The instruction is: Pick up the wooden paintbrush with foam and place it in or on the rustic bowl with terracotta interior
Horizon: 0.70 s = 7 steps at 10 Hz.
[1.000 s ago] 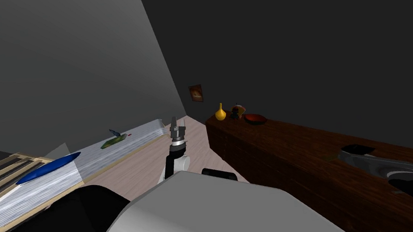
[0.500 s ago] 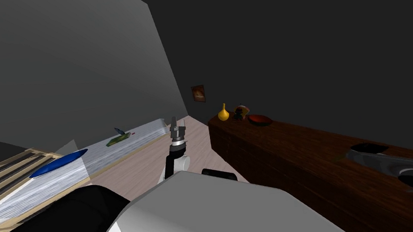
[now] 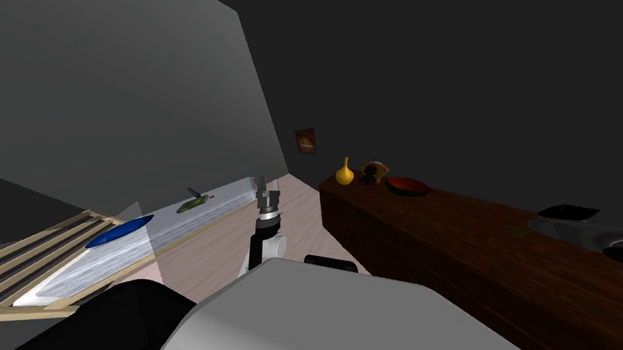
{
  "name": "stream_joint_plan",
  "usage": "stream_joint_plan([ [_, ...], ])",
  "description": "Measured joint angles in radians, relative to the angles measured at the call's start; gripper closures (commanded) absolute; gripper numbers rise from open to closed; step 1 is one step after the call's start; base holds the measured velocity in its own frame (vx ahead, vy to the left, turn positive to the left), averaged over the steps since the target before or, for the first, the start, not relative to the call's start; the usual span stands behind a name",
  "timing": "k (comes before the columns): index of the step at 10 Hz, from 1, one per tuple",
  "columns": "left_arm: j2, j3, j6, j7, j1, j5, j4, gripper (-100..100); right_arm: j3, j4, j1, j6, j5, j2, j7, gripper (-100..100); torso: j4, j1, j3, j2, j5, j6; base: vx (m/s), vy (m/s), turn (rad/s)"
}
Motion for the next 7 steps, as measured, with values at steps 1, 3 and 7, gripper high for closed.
stream_joint_plan([
  [1, 0.000, 0.000, 0.000, 0.000, 0.000, 0.000, 0.000, 0, 0.005, 0.017, -0.016, 0.004, -0.015, -0.023, -0.004, 100, 0.000, 0.000, -0.001, -0.001, 0.000, 0.000, 0.103, 0.025, 0.165],
  [3, 0.000, 0.000, 0.000, 0.000, 0.000, 0.000, 0.000, 0, -0.019, 0.037, -0.013, 0.012, -0.054, -0.066, -0.009, 100, -0.001, -0.001, -0.001, -0.002, 0.000, -0.001, 0.098, 0.012, 0.188],
  [7, 0.000, 0.000, 0.000, 0.000, 0.000, 0.000, 0.000, 0, -0.051, 0.063, -0.025, 0.038, -0.117, -0.141, -0.020, 100, 0.000, -0.002, -0.001, -0.001, -0.001, 0.000, 0.096, 0.002, 0.155],
])
